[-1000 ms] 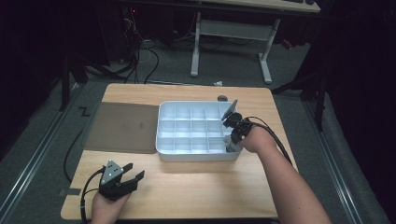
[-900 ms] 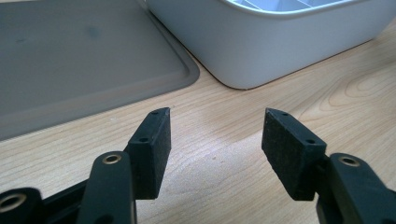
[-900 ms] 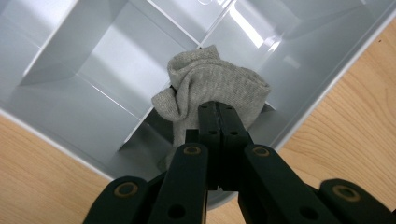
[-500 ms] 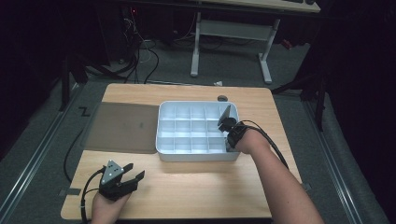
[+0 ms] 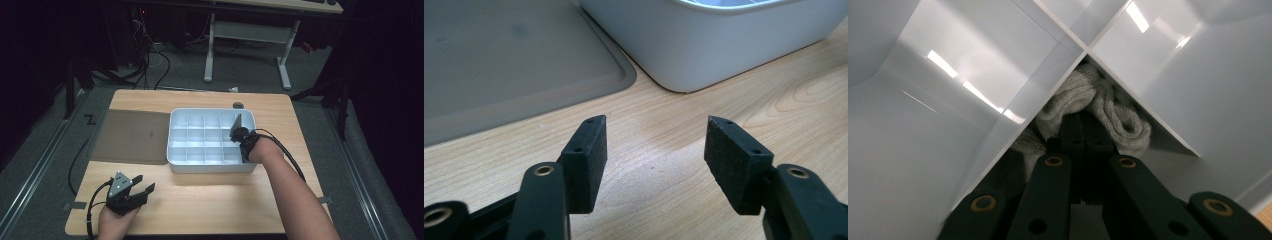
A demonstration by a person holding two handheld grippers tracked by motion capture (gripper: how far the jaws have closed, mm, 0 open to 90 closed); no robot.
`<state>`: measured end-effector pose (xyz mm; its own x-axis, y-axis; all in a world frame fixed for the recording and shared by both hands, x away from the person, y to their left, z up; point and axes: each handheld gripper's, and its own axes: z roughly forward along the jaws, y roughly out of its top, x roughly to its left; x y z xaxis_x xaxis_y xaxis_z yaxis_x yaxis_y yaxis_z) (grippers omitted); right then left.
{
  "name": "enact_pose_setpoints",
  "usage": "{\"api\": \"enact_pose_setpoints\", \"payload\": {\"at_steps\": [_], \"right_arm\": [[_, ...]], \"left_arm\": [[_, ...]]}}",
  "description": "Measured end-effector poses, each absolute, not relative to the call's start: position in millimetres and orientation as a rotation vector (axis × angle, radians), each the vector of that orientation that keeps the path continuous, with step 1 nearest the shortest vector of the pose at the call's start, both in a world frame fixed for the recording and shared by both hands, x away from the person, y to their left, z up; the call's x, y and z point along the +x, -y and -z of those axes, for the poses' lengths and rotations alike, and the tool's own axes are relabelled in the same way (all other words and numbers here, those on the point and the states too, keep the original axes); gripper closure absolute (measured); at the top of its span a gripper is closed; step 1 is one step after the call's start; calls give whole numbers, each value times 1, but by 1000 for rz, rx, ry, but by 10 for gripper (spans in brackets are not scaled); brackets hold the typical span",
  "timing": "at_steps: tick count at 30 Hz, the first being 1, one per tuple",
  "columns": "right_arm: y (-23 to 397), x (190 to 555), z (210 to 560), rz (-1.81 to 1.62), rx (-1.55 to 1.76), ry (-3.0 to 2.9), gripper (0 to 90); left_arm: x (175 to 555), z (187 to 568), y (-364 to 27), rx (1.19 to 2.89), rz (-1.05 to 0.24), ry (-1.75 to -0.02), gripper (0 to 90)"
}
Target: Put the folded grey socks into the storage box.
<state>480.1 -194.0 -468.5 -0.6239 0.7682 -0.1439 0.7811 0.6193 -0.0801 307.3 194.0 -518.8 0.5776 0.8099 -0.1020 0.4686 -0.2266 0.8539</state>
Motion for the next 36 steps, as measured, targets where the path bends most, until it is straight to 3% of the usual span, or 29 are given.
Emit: {"api": "enact_pose_setpoints", "payload": {"at_steps": [10, 17, 36], "right_arm": [[200, 479, 463, 139, 1365, -2729, 900], [210, 472, 442, -12, 1409, -2695, 894], [245, 426, 402, -459, 1419, -2503, 683]], "left_arm": [[308, 519, -193, 1876, -459, -1033, 430], [307, 520, -192, 1877, -454, -1032, 430], [303, 522, -185, 1901, -453, -1029, 430]]}}
